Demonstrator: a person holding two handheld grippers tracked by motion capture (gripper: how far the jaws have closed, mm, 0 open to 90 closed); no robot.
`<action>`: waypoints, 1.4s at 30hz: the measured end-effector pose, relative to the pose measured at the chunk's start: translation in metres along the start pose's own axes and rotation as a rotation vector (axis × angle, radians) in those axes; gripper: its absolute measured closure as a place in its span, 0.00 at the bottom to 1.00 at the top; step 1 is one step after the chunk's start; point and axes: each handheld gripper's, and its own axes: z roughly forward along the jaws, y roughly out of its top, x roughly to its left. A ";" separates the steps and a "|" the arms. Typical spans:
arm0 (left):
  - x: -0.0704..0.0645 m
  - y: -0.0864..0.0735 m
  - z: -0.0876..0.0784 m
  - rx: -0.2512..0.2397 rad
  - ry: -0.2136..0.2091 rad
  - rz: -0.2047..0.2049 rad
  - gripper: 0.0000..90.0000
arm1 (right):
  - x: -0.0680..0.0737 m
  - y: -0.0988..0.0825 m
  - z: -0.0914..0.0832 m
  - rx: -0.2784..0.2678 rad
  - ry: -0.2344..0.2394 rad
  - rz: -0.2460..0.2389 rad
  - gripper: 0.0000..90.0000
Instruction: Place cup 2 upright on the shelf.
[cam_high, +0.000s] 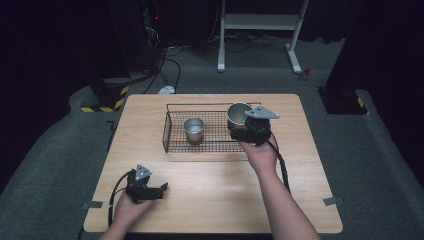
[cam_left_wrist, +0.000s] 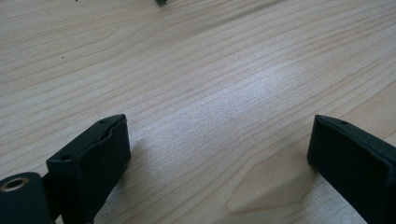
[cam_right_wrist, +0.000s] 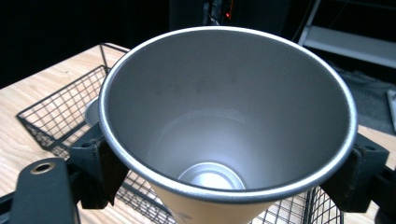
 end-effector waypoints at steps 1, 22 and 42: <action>0.000 0.000 0.000 0.000 0.000 0.000 0.07 | -0.001 0.000 0.002 0.004 -0.004 0.004 0.16; 0.000 0.000 0.000 -0.002 -0.001 -0.002 0.07 | -0.016 -0.010 0.052 0.076 -0.053 0.053 0.16; 0.000 0.000 0.000 0.000 -0.001 0.000 0.07 | -0.010 -0.022 0.086 0.165 -0.054 0.070 0.16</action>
